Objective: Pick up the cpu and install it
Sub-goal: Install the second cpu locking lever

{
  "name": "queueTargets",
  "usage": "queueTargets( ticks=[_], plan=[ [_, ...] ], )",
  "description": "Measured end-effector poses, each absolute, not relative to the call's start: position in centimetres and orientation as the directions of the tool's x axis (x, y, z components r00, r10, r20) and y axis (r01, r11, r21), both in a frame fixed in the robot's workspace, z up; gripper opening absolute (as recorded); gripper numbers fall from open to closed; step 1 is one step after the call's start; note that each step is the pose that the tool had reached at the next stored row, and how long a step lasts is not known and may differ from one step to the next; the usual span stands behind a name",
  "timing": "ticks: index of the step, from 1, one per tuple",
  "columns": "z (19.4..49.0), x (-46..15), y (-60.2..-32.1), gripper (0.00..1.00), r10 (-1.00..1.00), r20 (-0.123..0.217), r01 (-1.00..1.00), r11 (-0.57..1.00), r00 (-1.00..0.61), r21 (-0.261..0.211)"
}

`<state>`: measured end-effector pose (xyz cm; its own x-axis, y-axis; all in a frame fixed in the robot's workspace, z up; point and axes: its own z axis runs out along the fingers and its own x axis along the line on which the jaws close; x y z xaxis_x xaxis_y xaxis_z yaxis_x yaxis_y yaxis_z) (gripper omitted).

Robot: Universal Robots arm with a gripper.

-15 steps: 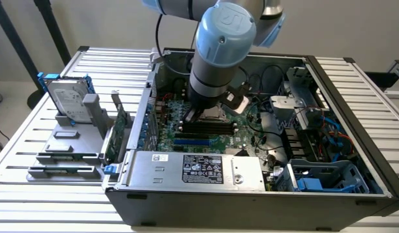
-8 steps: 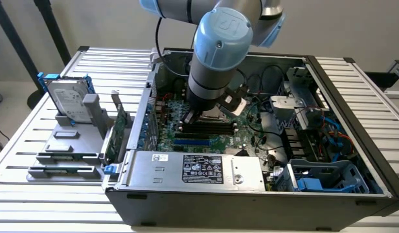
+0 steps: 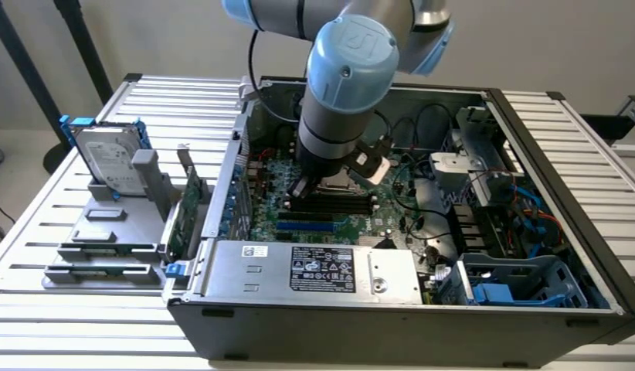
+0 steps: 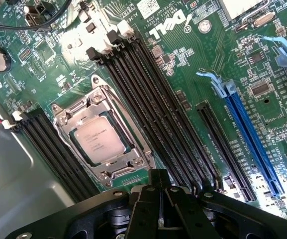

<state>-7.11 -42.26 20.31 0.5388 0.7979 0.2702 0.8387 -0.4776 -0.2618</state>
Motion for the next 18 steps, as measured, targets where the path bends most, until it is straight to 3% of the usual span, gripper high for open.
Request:
queueTargets(
  ticks=[18],
  plan=[
    [20.01,-7.36,-41.41,0.11,0.808,0.240,0.839,-0.487,0.539,-0.244]
  ],
)
